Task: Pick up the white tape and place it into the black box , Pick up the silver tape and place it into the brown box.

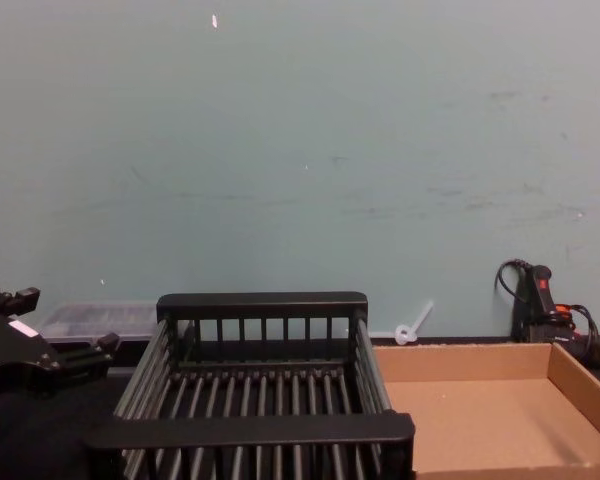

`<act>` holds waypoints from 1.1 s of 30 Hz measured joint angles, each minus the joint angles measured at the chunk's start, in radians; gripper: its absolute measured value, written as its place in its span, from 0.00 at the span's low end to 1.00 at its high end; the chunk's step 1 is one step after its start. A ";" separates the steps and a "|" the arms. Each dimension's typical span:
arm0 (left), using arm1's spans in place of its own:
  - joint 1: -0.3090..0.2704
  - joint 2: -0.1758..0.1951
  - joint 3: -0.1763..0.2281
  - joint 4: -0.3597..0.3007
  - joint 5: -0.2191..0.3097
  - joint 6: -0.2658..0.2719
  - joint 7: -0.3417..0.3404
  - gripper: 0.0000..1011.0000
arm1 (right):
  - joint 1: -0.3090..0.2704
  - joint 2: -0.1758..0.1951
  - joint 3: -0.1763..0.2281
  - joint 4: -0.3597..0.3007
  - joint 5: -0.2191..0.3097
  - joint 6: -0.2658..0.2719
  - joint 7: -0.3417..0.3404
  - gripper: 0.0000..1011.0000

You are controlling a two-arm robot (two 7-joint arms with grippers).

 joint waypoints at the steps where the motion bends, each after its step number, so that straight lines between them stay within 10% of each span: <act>1: 0.000 0.000 0.000 0.000 0.000 0.000 0.000 0.99 | 0.000 0.000 0.000 0.000 0.000 0.000 0.000 0.99; 19: 0.000 0.000 0.000 0.000 0.000 0.000 0.000 0.99 | -0.030 0.005 0.054 -0.038 0.007 -0.011 0.072 0.99; 33: 0.000 0.000 0.000 0.000 0.000 0.000 0.000 0.99 | -0.115 0.097 0.124 -0.148 0.087 0.027 0.221 0.99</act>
